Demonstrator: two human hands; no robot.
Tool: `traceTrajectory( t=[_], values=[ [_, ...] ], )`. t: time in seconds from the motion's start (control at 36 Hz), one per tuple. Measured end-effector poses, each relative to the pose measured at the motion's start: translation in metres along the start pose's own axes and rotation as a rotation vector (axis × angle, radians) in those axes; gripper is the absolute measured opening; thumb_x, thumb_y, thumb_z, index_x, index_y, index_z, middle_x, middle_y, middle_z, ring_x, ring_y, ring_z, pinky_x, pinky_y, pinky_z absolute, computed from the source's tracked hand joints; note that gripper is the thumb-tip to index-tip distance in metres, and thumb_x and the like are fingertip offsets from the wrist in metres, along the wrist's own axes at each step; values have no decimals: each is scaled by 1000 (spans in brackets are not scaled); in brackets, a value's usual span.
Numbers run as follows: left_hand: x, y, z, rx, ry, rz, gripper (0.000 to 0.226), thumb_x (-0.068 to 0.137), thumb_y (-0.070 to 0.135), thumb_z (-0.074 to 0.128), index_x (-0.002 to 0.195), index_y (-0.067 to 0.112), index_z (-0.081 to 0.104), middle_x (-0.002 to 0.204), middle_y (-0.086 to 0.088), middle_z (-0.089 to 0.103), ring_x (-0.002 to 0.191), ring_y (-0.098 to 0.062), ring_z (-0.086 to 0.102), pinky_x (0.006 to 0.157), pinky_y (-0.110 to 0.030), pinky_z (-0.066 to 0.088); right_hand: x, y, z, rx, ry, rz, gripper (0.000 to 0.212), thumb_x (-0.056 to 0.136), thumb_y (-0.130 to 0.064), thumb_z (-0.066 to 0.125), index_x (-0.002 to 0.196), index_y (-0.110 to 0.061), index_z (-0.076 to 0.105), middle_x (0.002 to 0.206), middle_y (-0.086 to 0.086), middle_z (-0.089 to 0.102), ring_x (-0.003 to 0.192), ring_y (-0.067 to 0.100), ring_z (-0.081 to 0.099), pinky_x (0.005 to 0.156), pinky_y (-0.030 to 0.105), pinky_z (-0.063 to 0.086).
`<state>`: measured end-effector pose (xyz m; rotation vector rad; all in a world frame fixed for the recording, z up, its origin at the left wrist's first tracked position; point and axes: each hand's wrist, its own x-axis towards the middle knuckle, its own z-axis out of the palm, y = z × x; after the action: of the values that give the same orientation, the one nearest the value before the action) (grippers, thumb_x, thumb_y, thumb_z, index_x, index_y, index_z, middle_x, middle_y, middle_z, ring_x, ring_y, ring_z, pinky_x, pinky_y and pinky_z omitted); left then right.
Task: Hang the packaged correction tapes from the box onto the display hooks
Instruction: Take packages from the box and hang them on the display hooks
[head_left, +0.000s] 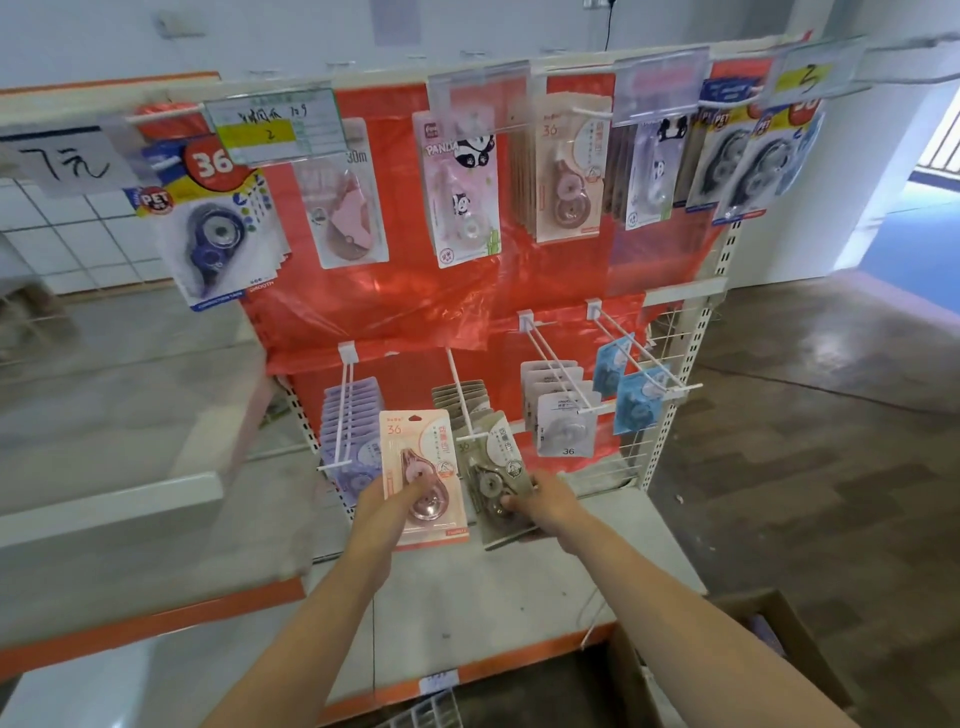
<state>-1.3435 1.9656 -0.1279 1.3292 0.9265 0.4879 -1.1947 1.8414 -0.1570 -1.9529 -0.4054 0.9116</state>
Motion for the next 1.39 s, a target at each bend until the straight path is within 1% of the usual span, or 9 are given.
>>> traceTrajectory(
  t=[0.19, 0.36, 0.47, 0.56, 0.72, 1.0, 1.11, 1.25, 1.39],
  values=[
    [0, 1, 1, 14, 14, -22, 24, 85, 17, 69, 108, 20, 66, 98, -1, 72, 94, -24, 68, 82, -45, 55, 3, 3, 6, -175, -45, -14, 22, 90, -18, 63, 104, -13, 46, 105, 9, 57, 90, 24, 60, 58, 34, 57],
    [-3, 6, 2, 61, 11, -11, 18, 84, 16, 70, 101, 21, 67, 97, -3, 73, 90, -21, 68, 79, -39, 55, 19, -7, 8, -262, 10, 16, 27, 94, -23, 60, 110, -1, 58, 106, 19, 65, 77, 28, 64, 56, 31, 56],
    [-8, 13, 3, 96, -10, 3, 26, 84, 17, 70, 109, 14, 66, 97, -3, 72, 85, -16, 67, 62, -22, 48, 33, -9, 9, -508, 90, -31, 35, 91, -21, 60, 121, -4, 54, 112, 18, 65, 101, 33, 64, 84, 40, 56],
    [-10, 15, 4, 102, -10, 18, 25, 84, 17, 70, 108, 14, 66, 92, 0, 71, 80, -11, 66, 60, -19, 47, 34, -12, 10, -561, 91, -31, 39, 92, -18, 58, 126, -4, 45, 118, 18, 62, 111, 35, 59, 82, 35, 53],
    [-13, 16, 3, 126, 9, 3, 22, 85, 12, 69, 106, 14, 65, 88, 2, 70, 75, -8, 64, 52, -12, 47, 35, -11, 11, -652, 98, -48, 45, 95, -20, 54, 133, -4, 35, 124, 20, 59, 116, 37, 56, 94, 44, 47],
    [-12, 18, 9, 135, -25, -7, 21, 84, 18, 71, 103, 20, 66, 95, -2, 70, 83, -18, 65, 66, -29, 51, 16, -19, -6, -1039, 194, -197, 39, 92, 0, 48, 130, -7, 38, 127, 15, 55, 116, 33, 56, 89, 40, 47],
    [-11, 23, 20, 147, -53, 45, 19, 83, 12, 71, 101, 15, 64, 90, -3, 69, 77, -15, 63, 58, -20, 50, 7, -26, -13, -1120, 203, -266, 48, 91, 5, 46, 136, -6, 35, 131, 15, 52, 118, 34, 54, 90, 41, 47],
    [-6, 35, 41, 155, -99, 127, 24, 83, 6, 69, 107, 8, 63, 94, -7, 66, 73, -8, 59, 49, -5, 43, -5, -43, -36, -1106, 232, -349, 46, 93, 0, 44, 138, -7, 36, 131, 16, 53, 118, 33, 54, 92, 42, 45],
    [-2, 63, 66, 129, -177, 201, 10, 86, 12, 67, 92, 18, 62, 89, -3, 67, 78, -15, 62, 64, -22, 47, -15, -67, -67, -949, 263, -392, 31, 95, -2, 42, 123, -7, 52, 124, 16, 60, 109, 32, 59, 90, 42, 48]
  ],
)
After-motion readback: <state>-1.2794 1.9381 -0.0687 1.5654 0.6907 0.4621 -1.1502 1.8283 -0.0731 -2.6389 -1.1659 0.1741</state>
